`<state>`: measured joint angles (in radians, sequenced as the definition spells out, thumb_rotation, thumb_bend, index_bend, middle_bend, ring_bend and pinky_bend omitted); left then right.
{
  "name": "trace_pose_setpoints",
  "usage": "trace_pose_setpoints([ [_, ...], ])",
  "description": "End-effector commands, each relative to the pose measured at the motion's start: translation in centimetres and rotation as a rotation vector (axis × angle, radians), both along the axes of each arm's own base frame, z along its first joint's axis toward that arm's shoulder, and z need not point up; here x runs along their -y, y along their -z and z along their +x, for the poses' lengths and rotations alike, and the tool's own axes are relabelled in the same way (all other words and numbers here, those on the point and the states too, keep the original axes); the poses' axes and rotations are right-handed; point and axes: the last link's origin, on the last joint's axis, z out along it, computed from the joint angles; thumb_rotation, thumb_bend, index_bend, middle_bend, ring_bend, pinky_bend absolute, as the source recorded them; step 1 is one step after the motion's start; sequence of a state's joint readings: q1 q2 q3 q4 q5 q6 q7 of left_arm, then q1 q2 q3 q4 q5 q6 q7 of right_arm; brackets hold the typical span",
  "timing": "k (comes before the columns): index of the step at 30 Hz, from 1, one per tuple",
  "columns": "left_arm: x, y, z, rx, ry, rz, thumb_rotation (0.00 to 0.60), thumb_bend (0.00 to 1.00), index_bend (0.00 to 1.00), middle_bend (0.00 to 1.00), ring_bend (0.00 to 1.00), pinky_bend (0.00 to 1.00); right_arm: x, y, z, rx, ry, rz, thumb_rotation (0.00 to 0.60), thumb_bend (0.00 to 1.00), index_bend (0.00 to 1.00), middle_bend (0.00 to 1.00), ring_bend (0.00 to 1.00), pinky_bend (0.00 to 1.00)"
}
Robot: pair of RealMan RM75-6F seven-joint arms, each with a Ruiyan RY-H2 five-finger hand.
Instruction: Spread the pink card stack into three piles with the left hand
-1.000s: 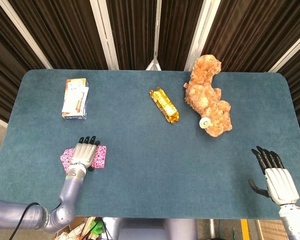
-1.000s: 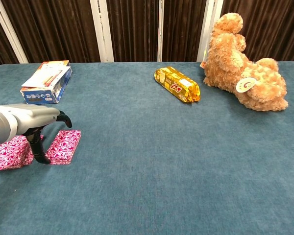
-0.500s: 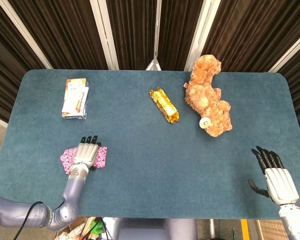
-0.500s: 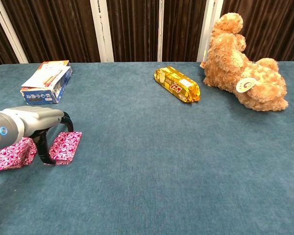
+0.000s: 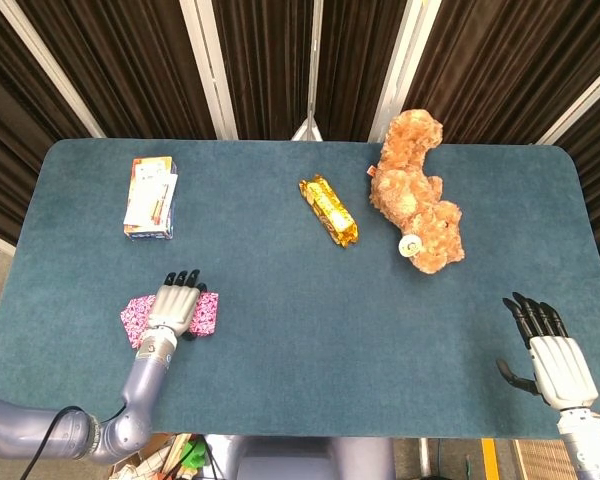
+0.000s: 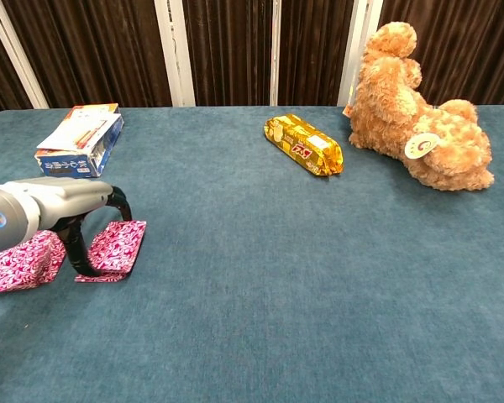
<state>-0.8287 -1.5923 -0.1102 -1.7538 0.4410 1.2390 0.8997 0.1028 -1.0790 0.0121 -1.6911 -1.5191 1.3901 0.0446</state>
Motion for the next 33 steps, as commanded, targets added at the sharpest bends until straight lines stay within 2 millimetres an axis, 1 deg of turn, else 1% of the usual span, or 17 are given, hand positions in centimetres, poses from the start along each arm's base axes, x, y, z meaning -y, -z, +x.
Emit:
trace_pose_setpoints([
  [1,0.2,-0.7,1.2,0.048,0.035,0.009,0.600,0.42,0.51,0.00,0.00,0.00,0.0,0.0,0.0,0.001,0.000,0.000,0.600,0.36,0.00,0.00,0.00,0.05],
  [6,0.5,-0.8,3.1,0.064,0.087,-0.003,0.600,0.42,0.51,0.00,0.00,0.00,0.0,0.0,0.0,0.002,0.001,-0.001,0.600,0.36,0.00,0.00,0.00,0.05],
  [9,0.7,0.0,4.0,0.067,0.096,-0.017,0.600,0.42,0.50,0.00,0.00,0.00,0.0,-0.1,0.0,0.003,0.001,-0.002,0.600,0.36,0.00,0.00,0.00,0.05],
  [13,0.7,1.4,4.5,0.045,0.095,-0.033,0.600,0.42,0.47,0.00,0.00,0.00,0.0,-0.1,-0.1,0.008,0.005,-0.003,0.600,0.36,0.00,0.00,0.00,0.05],
  [16,0.7,2.4,4.8,0.030,0.087,-0.038,0.600,0.40,0.40,0.00,0.00,0.00,0.1,-0.2,-0.1,0.011,0.005,-0.003,0.600,0.36,0.00,0.00,0.00,0.05],
  [19,0.7,3.0,4.9,0.022,0.084,-0.046,0.600,0.34,0.33,0.00,0.00,0.00,0.1,-0.2,-0.1,0.004,0.001,-0.002,0.600,0.36,0.00,0.00,0.00,0.05],
  [20,0.8,3.1,4.9,0.017,0.083,-0.047,0.600,0.30,0.30,0.00,0.00,0.00,0.1,-0.2,-0.1,0.004,0.001,-0.003,0.600,0.36,0.00,0.00,0.00,0.05],
  [22,0.9,3.2,4.9,0.012,0.080,-0.049,0.600,0.24,0.19,0.00,0.00,0.00,0.1,-0.2,-0.1,0.005,0.001,-0.004,0.600,0.36,0.00,0.00,0.00,0.05],
  [24,0.9,3.2,4.9,0.007,0.077,-0.053,0.600,0.19,0.07,0.00,0.00,0.00,0.1,-0.2,-0.2,0.004,0.001,-0.005,0.600,0.36,0.00,0.00,0.00,0.05],
  [27,1.1,3.1,4.9,0.005,0.079,-0.053,0.600,0.16,0.01,0.00,0.00,0.00,0.1,-0.2,-0.1,0.004,-0.001,-0.006,0.600,0.36,0.00,0.00,0.00,0.05],
  [33,1.3,2.1,5.1,0.037,0.086,-0.033,0.600,0.15,0.00,0.00,0.00,0.00,0.1,-0.2,-0.1,0.000,-0.001,-0.006,0.600,0.36,0.00,0.00,0.00,0.05],
])
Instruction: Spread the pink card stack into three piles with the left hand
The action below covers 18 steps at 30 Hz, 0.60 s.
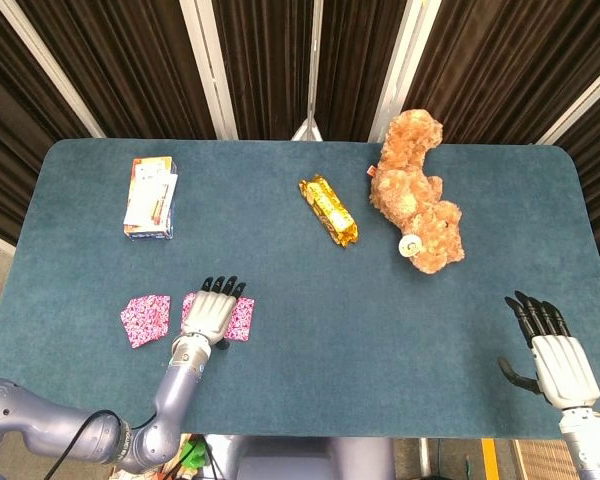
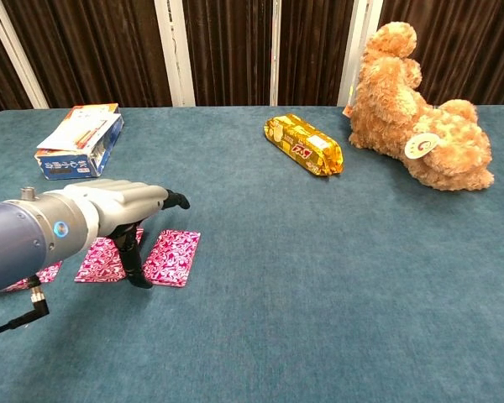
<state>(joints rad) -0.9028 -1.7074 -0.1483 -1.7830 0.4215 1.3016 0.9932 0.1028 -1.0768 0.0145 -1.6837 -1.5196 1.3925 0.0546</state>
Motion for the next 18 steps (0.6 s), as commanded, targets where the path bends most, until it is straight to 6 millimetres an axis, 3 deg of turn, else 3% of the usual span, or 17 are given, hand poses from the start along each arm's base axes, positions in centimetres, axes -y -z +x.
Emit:
trace_pose_setpoints([
  [1,0.2,-1.0,0.0,0.029,0.001,0.018,0.600,0.15,0.00,0.00,0.00,0.00,0.0,0.0,0.0,-0.003,-0.001,-0.001,0.600,0.36,0.00,0.00,0.00,0.05],
  [7,2.2,-5.5,-1.5,0.129,0.037,0.105,0.600,0.15,0.00,0.00,0.00,0.00,0.0,-0.2,-0.2,-0.009,0.002,-0.007,0.600,0.36,0.00,0.00,0.00,0.05],
  [12,6.4,-12.0,-7.0,0.128,0.134,0.267,0.600,0.15,0.00,0.00,0.00,0.00,-0.1,-0.1,-0.1,-0.026,-0.005,-0.012,0.600,0.36,0.00,0.00,0.00,0.05],
  [15,10.7,-17.3,-12.7,0.079,0.189,0.425,0.600,0.15,0.00,0.00,0.00,0.00,-0.1,0.0,0.1,-0.054,-0.019,-0.018,0.600,0.36,0.00,0.00,0.00,0.05],
  [18,12.5,-18.7,-15.1,0.092,0.219,0.461,0.600,0.15,0.00,0.00,0.00,0.00,-0.1,0.2,0.1,-0.062,-0.020,-0.024,0.600,0.36,0.00,0.00,0.00,0.05],
])
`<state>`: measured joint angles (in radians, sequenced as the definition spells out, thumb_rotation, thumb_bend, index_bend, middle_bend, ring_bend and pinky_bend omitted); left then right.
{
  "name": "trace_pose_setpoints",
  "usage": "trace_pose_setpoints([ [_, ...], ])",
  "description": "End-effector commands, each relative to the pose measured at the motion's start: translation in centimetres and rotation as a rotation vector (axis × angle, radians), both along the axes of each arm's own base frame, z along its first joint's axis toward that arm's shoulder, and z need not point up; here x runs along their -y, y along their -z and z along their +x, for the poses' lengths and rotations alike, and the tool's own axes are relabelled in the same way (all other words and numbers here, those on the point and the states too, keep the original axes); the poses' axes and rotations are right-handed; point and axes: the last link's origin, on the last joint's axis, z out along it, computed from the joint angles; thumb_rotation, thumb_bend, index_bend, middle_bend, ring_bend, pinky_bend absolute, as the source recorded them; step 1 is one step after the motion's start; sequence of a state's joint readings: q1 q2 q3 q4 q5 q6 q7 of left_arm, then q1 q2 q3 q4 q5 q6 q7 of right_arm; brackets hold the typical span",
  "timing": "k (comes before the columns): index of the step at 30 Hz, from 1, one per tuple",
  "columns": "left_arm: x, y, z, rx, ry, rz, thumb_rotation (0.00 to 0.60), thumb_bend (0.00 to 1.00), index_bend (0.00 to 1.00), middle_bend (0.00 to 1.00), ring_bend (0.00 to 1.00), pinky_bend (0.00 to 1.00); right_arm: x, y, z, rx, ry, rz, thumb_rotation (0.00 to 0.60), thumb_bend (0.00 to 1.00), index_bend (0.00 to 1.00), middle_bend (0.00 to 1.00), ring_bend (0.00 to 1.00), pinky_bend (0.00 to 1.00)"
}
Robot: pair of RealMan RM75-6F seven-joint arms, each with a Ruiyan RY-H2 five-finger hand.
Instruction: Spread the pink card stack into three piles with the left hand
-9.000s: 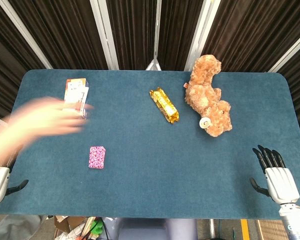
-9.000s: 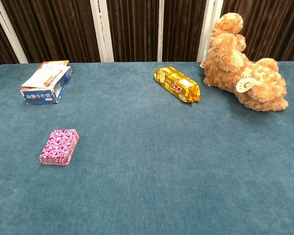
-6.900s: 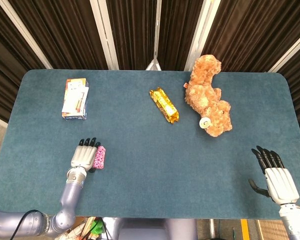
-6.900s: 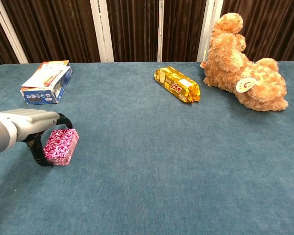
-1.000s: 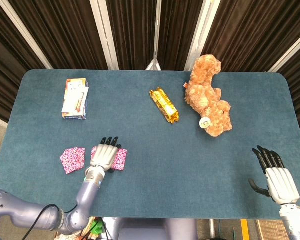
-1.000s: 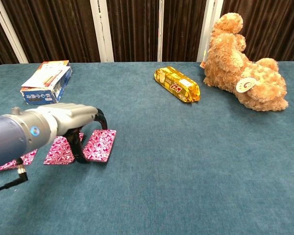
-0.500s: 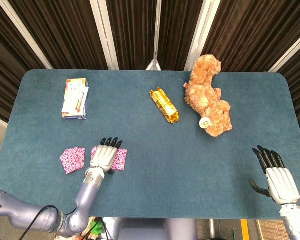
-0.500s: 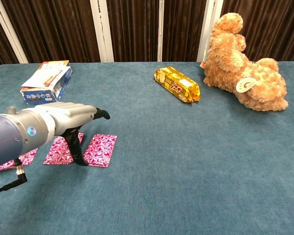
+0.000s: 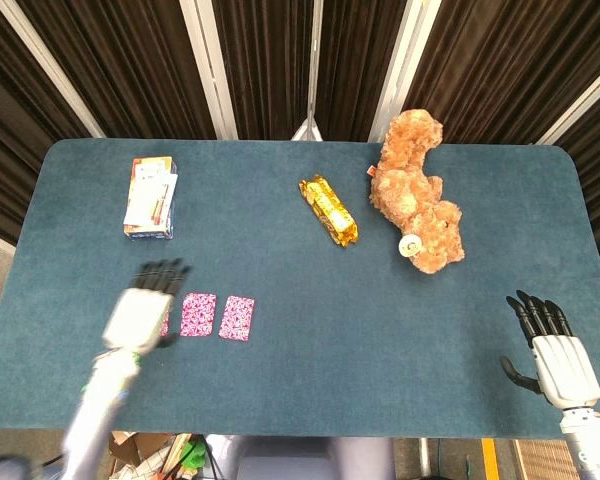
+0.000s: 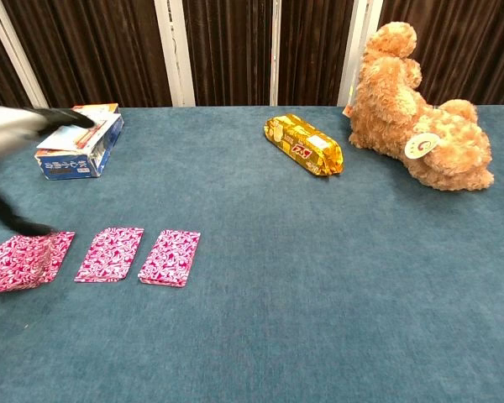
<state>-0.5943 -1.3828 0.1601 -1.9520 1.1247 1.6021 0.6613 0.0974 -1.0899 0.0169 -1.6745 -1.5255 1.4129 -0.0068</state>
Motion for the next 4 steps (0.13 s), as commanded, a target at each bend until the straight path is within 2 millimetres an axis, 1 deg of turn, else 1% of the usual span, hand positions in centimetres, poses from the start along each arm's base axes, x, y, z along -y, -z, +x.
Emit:
trace_pose_setpoints([
  [1,7.6,-7.4,-8.6,-0.007,0.022,0.159,0.600,0.15,0.00,0.00,0.00,0.00,-0.1,0.2,0.1,-0.008,-0.003,-0.007,0.600,0.36,0.00,0.00,0.00,0.05],
  [4,8.3,-8.2,-10.2,0.002,0.009,0.184,0.600,0.15,0.00,0.00,0.00,0.00,-0.1,0.2,0.1,-0.013,-0.001,-0.010,0.600,0.36,0.00,0.00,0.00,0.05],
])
